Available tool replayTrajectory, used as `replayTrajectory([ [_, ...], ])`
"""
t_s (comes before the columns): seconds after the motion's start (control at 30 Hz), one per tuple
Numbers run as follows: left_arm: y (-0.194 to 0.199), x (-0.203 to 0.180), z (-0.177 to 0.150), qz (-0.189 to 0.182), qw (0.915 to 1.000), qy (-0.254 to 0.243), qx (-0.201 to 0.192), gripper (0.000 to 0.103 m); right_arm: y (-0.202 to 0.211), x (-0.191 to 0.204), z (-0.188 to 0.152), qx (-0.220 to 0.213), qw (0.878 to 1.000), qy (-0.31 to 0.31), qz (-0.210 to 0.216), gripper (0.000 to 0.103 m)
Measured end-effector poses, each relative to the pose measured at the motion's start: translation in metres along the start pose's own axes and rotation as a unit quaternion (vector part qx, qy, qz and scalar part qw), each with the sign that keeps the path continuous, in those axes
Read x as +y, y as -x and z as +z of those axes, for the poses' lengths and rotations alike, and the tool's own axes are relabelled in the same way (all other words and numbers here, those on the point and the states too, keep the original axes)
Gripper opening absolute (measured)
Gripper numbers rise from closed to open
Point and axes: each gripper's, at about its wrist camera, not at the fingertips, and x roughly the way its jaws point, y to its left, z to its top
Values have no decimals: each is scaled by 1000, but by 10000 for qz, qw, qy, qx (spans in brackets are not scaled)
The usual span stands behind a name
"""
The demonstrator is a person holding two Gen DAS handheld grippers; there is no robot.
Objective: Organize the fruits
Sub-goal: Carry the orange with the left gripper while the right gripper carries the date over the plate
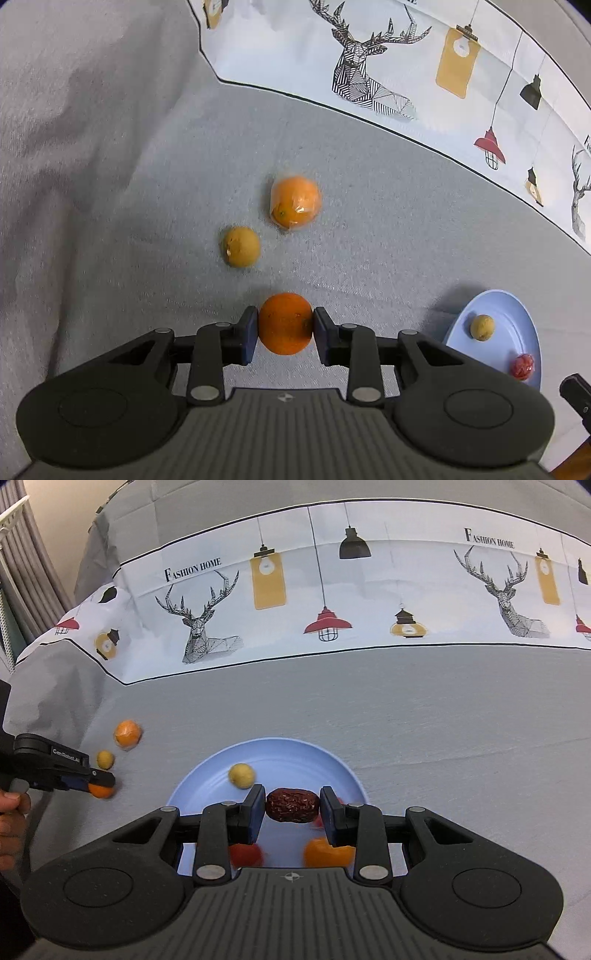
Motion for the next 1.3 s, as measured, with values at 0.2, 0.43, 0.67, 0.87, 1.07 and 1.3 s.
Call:
replayTrajectory([
  [0.2,-3,-2,3,85,10000,-29,-44,35,-2,-5,2,-12,10000,17,4,34],
  [0.43,8,-11,7,-226,9988,-70,-423,35,-2,-1,3,-44,9999,101,-41,34],
  [0.67,16,-46,-1,-811,9915,-803,-620,35,-8,-2,2,70,9998,107,-147,34],
  [0.87,21,-73,-12,-1118,9811,-1380,-772,35,-12,4,1,125,9994,235,-229,34],
  [1.07,22,-91,-19,-1383,9723,-1662,-890,35,-18,10,1,209,9989,305,-296,34],
  [1.3,25,-107,-27,-1539,9620,-2013,-1019,35,-22,13,1,239,9983,406,-341,34],
])
